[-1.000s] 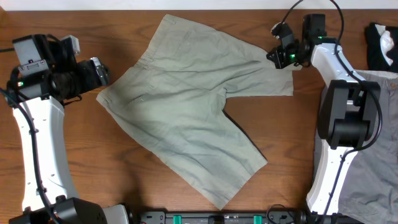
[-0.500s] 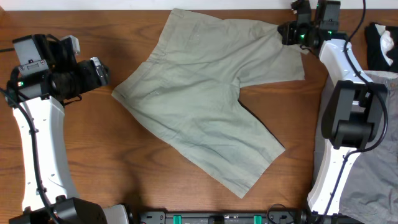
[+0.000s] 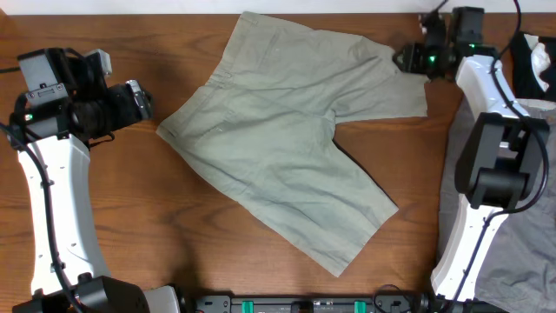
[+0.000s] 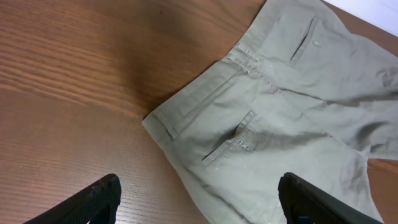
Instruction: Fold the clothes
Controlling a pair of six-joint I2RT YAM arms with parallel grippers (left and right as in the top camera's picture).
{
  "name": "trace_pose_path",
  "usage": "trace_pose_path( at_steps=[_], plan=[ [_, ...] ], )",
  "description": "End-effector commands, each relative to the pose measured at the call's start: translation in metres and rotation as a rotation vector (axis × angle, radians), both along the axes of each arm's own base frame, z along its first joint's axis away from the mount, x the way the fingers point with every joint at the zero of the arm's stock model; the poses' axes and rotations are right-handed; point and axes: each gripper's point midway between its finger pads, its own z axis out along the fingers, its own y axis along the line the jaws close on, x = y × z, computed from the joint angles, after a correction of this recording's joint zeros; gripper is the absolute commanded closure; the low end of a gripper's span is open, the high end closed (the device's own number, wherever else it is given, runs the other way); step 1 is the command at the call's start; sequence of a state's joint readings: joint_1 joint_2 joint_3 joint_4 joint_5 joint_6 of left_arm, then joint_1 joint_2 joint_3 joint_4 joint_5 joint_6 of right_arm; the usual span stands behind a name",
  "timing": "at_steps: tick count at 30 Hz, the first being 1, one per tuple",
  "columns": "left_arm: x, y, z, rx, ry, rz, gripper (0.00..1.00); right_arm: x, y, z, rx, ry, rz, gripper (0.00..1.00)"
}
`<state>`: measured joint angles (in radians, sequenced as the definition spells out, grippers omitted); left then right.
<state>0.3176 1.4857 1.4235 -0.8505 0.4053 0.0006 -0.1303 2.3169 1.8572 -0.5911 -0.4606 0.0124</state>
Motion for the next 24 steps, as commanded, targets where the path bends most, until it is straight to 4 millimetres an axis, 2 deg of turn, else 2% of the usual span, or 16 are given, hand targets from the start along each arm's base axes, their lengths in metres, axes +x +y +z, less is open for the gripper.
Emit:
trace_pose_path(
  at_steps=[1,4,7,10,17,19,22,24],
  plan=[
    [0.001,-0.002,-0.004,-0.005,0.009,-0.011,0.17,-0.017,0.002,-0.011,-0.064,0.066,0.05,0.73],
    [0.001,-0.002,-0.004,-0.005,0.009,-0.011,0.17,-0.039,0.007,-0.023,-0.075,0.17,0.055,0.9],
    [0.001,-0.002,-0.005,-0.005,0.012,-0.011,0.17,-0.044,0.012,-0.029,-0.066,0.199,0.045,0.92],
    [0.0,-0.002,-0.005,-0.006,0.013,-0.011,0.17,-0.027,0.011,-0.036,-0.066,0.157,-0.005,0.95],
    [-0.003,-0.003,-0.007,-0.011,0.028,-0.011,0.17,0.034,-0.003,-0.061,0.069,0.025,-0.278,0.96],
    [-0.006,-0.004,-0.009,-0.016,0.043,-0.011,0.17,0.049,0.0,-0.053,0.157,-0.03,-0.299,0.97],
    [-0.009,-0.005,-0.011,-0.021,0.059,-0.012,0.17,0.069,0.005,-0.02,0.243,-0.166,-0.231,0.96],
    [-0.009,-0.005,-0.011,-0.021,0.058,-0.012,0.17,0.075,0.004,0.003,0.276,-0.223,-0.2,0.95]
  ],
)
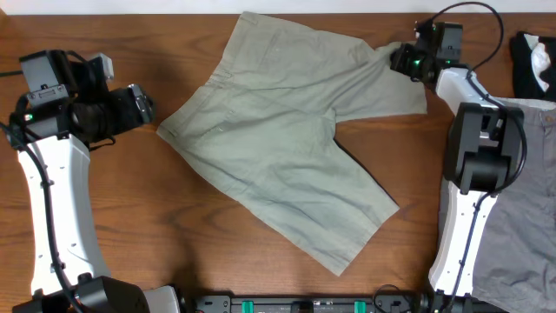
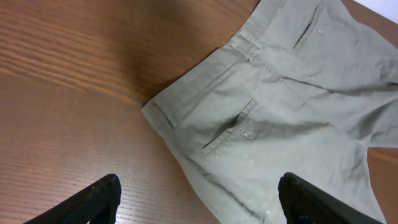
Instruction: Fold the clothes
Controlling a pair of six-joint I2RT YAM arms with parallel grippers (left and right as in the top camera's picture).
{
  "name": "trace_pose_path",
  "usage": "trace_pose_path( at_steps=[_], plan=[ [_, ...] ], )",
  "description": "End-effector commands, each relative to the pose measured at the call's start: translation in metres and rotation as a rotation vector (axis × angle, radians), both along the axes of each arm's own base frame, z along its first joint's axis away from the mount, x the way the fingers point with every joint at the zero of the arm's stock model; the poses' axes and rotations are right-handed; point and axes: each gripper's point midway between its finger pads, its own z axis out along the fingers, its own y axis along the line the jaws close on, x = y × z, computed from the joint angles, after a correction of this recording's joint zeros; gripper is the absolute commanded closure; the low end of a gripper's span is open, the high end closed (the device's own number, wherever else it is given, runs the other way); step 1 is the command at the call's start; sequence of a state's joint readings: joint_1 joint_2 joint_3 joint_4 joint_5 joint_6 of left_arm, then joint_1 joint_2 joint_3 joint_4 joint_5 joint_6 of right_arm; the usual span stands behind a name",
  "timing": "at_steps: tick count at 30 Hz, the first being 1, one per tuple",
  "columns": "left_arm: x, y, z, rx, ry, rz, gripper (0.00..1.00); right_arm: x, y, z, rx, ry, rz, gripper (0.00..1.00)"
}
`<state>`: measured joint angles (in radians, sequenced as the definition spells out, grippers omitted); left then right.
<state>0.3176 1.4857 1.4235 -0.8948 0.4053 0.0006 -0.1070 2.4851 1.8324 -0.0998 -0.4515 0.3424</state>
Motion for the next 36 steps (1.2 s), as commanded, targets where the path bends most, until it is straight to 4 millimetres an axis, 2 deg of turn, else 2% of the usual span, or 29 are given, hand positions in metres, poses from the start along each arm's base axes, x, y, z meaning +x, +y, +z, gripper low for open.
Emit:
trace_pose_path(
  at_steps=[1,3,8,9,11,14,16,19,23,26,30,36],
  plan=[
    [0.0,-0.002,-0.005,-0.007,0.015,-0.011,0.17,0.007,-0.001,0.046,0.117,-0.076,0.026,0.95],
    [0.0,-0.002,-0.005,-0.007,0.015,-0.011,0.17,0.006,-0.003,0.066,0.14,-0.106,0.051,0.96],
    [-0.001,-0.003,-0.007,-0.009,0.022,-0.012,0.17,-0.009,0.0,0.137,0.146,-0.207,0.158,0.96],
    [-0.002,-0.003,-0.009,-0.01,0.025,-0.013,0.17,-0.016,0.0,0.155,0.13,-0.213,0.166,0.95],
    [-0.002,-0.004,-0.01,0.004,0.024,-0.038,0.17,-0.03,0.003,0.174,0.106,-0.202,0.186,0.95],
    [-0.003,-0.012,-0.019,0.048,0.028,-0.136,0.17,-0.058,0.003,0.193,0.054,-0.131,0.18,0.94],
    [0.001,-0.018,-0.031,0.057,0.042,-0.181,0.17,-0.079,0.002,0.198,-0.003,-0.059,0.152,0.87],
    [0.011,-0.025,-0.059,0.062,0.083,-0.223,0.17,-0.109,0.002,0.202,-0.071,0.048,0.109,0.79],
    [0.02,-0.02,-0.113,0.072,0.214,-0.218,0.18,-0.146,0.022,0.208,-0.072,0.149,0.143,0.67],
    [0.029,-0.017,-0.145,0.043,0.265,-0.19,0.18,-0.167,0.037,0.203,-0.063,0.226,0.177,0.67],
    [0.031,-0.01,-0.176,0.056,0.329,-0.16,0.18,-0.194,0.054,0.191,-0.056,0.343,0.225,0.66],
    [0.03,-0.006,-0.211,0.065,0.391,-0.155,0.18,-0.214,0.083,0.185,-0.1,0.38,0.349,0.66]
  ],
)
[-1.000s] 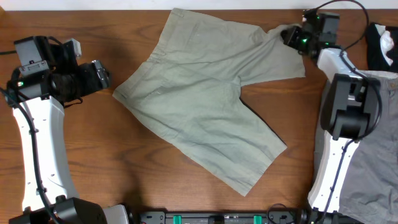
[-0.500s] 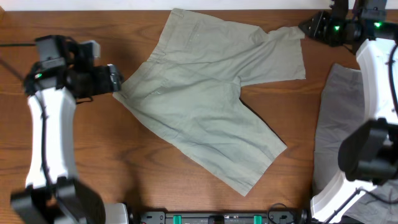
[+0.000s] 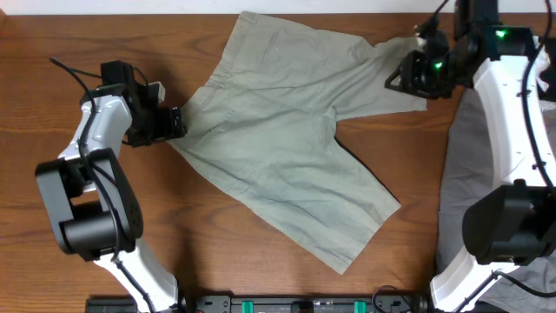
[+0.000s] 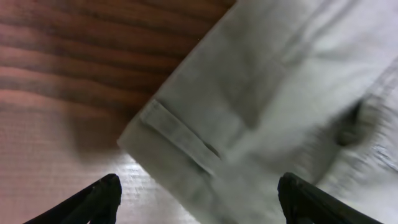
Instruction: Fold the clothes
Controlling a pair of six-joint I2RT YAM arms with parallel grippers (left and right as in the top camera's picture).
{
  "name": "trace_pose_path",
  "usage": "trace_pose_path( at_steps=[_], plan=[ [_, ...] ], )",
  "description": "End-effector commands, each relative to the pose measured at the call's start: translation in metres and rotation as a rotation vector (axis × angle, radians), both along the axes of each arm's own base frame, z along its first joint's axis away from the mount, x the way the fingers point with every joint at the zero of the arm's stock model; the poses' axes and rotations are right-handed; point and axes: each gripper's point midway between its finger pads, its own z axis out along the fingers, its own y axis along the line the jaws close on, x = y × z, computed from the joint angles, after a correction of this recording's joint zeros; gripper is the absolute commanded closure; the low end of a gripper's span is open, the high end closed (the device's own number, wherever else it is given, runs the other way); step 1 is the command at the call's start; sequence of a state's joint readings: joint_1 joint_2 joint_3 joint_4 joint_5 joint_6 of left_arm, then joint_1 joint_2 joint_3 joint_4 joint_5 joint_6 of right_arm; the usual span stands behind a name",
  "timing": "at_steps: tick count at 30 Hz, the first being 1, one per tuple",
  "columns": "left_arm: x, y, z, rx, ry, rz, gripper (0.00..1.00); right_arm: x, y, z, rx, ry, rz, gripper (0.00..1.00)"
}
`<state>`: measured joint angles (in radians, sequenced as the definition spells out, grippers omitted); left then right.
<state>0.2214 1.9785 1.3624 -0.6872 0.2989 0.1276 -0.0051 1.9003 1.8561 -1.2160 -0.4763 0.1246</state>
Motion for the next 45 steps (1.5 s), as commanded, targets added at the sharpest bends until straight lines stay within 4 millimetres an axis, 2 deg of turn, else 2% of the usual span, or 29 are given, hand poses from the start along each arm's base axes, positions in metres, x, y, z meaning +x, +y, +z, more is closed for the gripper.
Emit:
trace_pose_path(
  at_steps=[1,2,4,5,7,8,11,13,16,19,21,25,31,34,36,38,40,41,43,45],
  plan=[
    [-0.009,0.004,-0.027,0.012,0.074,0.023,0.21,-0.006,0.017,0.006,-0.023,-0.035,0.085,0.66],
    [-0.011,0.003,-0.034,0.006,0.095,0.033,0.22,-0.007,0.02,0.005,-0.026,-0.035,0.093,0.66],
    [-0.016,0.002,-0.045,-0.003,0.13,0.04,0.35,-0.008,0.025,0.005,-0.026,-0.032,0.104,0.66],
    [-0.019,0.002,-0.049,-0.005,0.145,0.039,0.46,-0.009,0.025,0.005,-0.03,-0.03,0.106,0.66],
    [-0.023,0.001,-0.052,-0.009,0.165,0.041,0.85,-0.01,0.024,0.003,-0.044,-0.023,0.104,0.67],
    [-0.026,0.003,-0.053,-0.004,0.179,0.048,0.94,-0.01,0.023,0.003,-0.049,-0.021,0.101,0.68],
    [-0.048,0.026,-0.052,0.097,0.284,0.189,0.94,-0.011,0.018,-0.003,-0.08,-0.002,0.072,0.7],
    [-0.079,0.045,-0.049,0.177,0.414,0.312,0.94,-0.012,0.012,-0.01,-0.122,0.016,0.054,0.7],
    [-0.118,0.048,-0.041,0.163,0.578,0.445,0.94,-0.01,0.007,-0.025,-0.159,0.048,0.025,0.69],
    [-0.144,0.048,-0.034,0.148,0.684,0.464,0.94,-0.006,0.011,-0.046,-0.154,0.077,0.01,0.66],
    [-0.153,0.048,-0.031,0.142,0.716,0.465,0.94,-0.004,0.012,-0.064,-0.15,0.099,-0.007,0.66],
    [-0.159,0.048,-0.028,0.137,0.735,0.47,0.94,0.01,0.018,-0.108,-0.119,0.112,-0.049,0.69],
    [-0.165,0.048,-0.017,0.145,0.742,0.437,0.94,0.048,0.04,-0.154,-0.066,-0.008,-0.03,0.77],
    [-0.163,0.049,-0.009,0.147,0.715,0.442,0.94,0.057,0.035,-0.183,-0.091,0.014,-0.103,0.82],
    [-0.161,0.05,-0.001,0.15,0.686,0.447,0.86,0.057,0.028,-0.205,-0.12,0.056,-0.155,0.91],
    [-0.158,0.051,0.008,0.154,0.648,0.453,0.7,0.053,0.017,-0.226,-0.166,0.097,-0.185,0.99],
    [-0.155,0.052,0.018,0.159,0.607,0.456,0.62,0.041,0.004,-0.243,-0.221,0.158,-0.202,0.99],
    [-0.152,0.053,0.022,0.161,0.58,0.46,0.57,0.028,-0.007,-0.249,-0.27,0.213,-0.219,0.99],
    [-0.146,0.054,0.03,0.163,0.529,0.468,0.54,0.004,-0.032,-0.252,-0.381,0.307,-0.247,0.99],
    [-0.135,0.052,0.035,0.135,0.465,0.473,0.54,-0.018,-0.06,-0.245,-0.52,0.378,-0.264,0.99]
  ],
)
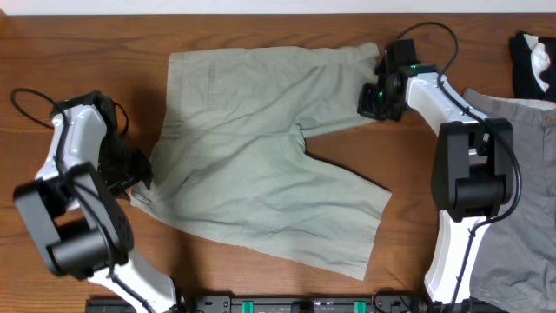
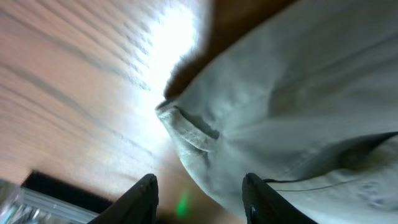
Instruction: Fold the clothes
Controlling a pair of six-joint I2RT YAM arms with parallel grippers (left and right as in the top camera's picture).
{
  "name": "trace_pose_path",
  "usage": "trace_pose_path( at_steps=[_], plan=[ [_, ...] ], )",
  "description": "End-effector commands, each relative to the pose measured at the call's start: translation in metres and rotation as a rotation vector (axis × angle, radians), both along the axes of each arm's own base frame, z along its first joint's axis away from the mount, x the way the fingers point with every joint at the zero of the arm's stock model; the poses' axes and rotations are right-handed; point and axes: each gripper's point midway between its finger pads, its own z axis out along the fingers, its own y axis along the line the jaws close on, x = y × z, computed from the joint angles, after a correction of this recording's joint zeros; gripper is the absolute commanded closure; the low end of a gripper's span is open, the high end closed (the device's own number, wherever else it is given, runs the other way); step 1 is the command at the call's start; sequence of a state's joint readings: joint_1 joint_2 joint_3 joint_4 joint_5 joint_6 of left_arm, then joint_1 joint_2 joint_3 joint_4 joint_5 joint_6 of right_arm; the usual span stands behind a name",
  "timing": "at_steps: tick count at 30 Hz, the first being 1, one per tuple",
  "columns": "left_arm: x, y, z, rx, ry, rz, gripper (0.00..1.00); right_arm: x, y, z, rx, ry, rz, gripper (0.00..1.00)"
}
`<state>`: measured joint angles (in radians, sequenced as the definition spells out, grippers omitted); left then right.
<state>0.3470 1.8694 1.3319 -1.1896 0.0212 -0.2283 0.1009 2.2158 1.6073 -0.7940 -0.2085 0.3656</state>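
Pale green shorts (image 1: 261, 156) lie spread on the wooden table, waistband to the left, both legs to the right. My left gripper (image 1: 137, 169) is at the lower waistband corner and is shut on the fabric. In the left wrist view the cloth (image 2: 298, 112) with a belt loop (image 2: 189, 130) hangs raised off the wood and runs down between the narrowed fingers (image 2: 146, 196). My right gripper (image 1: 373, 97) sits on the hem of the far leg, shut on it. The right gripper's fingertips are hidden under the wrist.
A grey garment (image 1: 521, 174) lies at the right edge under the right arm's base. A black garment (image 1: 537, 65) is at the far right corner. The table's back edge (image 1: 261, 7) runs just behind the shorts.
The shorts have turned and shifted left, and the waistband now stands nearly upright in the overhead view. My left gripper moved nearer with the waistband corner and its fingers narrowed. My right gripper moved left with the leg hem.
At first both grippers were beside the shorts, the left open and well clear of the waistband, the right at the far leg's hem. Then the left came down open over the waistband corner. Now both hold the shorts, which have been turned and moved.
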Motion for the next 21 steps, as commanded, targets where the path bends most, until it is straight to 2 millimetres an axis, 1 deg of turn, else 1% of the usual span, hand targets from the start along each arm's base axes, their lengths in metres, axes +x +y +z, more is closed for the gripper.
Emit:
trace_pose_path(
  at_steps=[1,3,4,6,9,11,13,16,17,19,21],
  plan=[
    [0.014,-0.006,0.011,-0.031,-0.101,-0.02,0.53,-0.051,-0.075,-0.036,-0.343,0.207,-0.055,0.99],
    [0.031,-0.02,0.012,-0.108,-0.188,-0.079,0.53,-0.057,-0.081,-0.023,-0.36,0.222,0.021,0.99],
    [0.04,-0.028,0.013,-0.151,-0.235,-0.11,0.53,-0.059,-0.079,-0.017,-0.351,0.224,0.056,0.99],
    [0.058,-0.041,0.014,-0.199,-0.316,-0.181,0.53,-0.059,-0.077,0.002,-0.341,0.206,0.102,0.99],
    [0.077,-0.047,0.015,-0.181,-0.389,-0.27,0.53,-0.051,-0.076,0.025,-0.336,0.141,0.09,0.99],
    [0.09,-0.053,0.016,-0.169,-0.434,-0.34,0.52,-0.042,-0.077,0.045,-0.328,0.07,0.073,0.98],
    [0.096,-0.06,0.016,-0.167,-0.458,-0.425,0.48,-0.035,-0.075,0.064,-0.304,0.006,0.059,0.96],
    [0.098,-0.07,0.013,-0.176,-0.462,-0.535,0.4,-0.028,-0.066,0.092,-0.215,-0.079,0.057,0.86],
    [0.1,-0.072,0.01,-0.177,-0.463,-0.556,0.36,-0.026,-0.059,0.103,-0.164,-0.116,0.082,0.8],
    [0.107,-0.074,0.004,-0.176,-0.475,-0.582,0.34,-0.026,-0.051,0.117,-0.108,-0.159,0.115,0.69],
    [0.116,-0.075,-0.003,-0.169,-0.494,-0.61,0.34,-0.026,-0.047,0.127,-0.081,-0.186,0.126,0.69]
  ],
)
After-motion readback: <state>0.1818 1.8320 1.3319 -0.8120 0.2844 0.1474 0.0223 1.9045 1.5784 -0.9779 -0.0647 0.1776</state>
